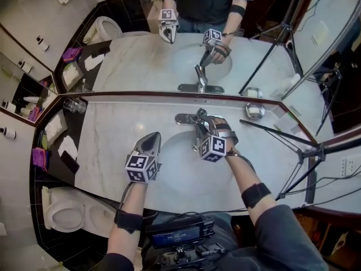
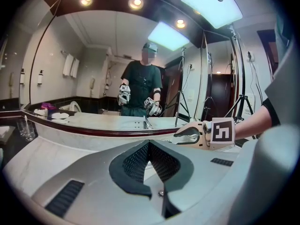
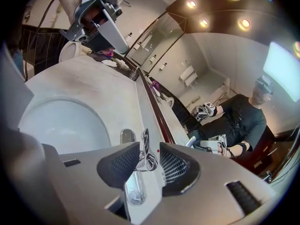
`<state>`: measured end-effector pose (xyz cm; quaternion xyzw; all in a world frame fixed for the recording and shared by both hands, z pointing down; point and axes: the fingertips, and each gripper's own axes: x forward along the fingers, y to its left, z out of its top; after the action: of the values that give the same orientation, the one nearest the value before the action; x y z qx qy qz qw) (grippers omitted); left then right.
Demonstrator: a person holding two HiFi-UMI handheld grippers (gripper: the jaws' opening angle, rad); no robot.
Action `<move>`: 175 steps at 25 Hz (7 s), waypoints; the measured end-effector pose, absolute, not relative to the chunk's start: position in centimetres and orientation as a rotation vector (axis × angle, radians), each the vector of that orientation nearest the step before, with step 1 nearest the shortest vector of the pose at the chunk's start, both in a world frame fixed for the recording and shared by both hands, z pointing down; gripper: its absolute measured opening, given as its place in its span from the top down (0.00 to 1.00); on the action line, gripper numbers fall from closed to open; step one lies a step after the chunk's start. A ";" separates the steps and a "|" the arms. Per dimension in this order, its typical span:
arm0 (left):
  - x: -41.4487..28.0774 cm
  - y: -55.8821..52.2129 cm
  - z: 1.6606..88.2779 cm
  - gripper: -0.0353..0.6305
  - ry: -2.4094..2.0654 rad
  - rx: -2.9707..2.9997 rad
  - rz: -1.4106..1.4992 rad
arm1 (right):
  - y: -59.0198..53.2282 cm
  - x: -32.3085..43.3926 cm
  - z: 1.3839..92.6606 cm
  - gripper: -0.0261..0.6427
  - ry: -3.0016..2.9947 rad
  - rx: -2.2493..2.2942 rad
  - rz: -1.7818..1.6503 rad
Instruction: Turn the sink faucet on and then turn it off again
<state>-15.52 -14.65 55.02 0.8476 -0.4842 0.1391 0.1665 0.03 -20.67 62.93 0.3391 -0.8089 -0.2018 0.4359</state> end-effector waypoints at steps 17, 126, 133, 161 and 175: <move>-17.6 -15.1 56.8 0.96 -1.405 2.357 0.391 | -22.3 -2.0 66.1 0.77 -1.963 0.739 -0.519; -12.3 -11.3 51.8 0.96 -1.317 2.517 0.336 | -11.0 13.7 55.6 0.92 -2.208 1.507 0.178; -12.9 -12.2 52.6 0.96 -1.334 2.490 0.339 | -13.1 9.0 57.5 0.81 -2.090 1.199 -0.214; -15.8 -14.9 55.1 0.96 -1.378 2.421 0.402 | -21.2 -2.2 68.7 0.54 -1.823 0.619 -0.608; -16.6 -14.7 56.0 0.96 -1.384 2.394 0.406 | -22.9 -3.1 67.8 0.64 -1.815 0.624 -0.634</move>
<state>-16.62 -14.70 55.97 0.8436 -0.4879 0.1430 0.1726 -3.10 -22.90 67.83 0.2615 -0.7608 -0.2657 0.5312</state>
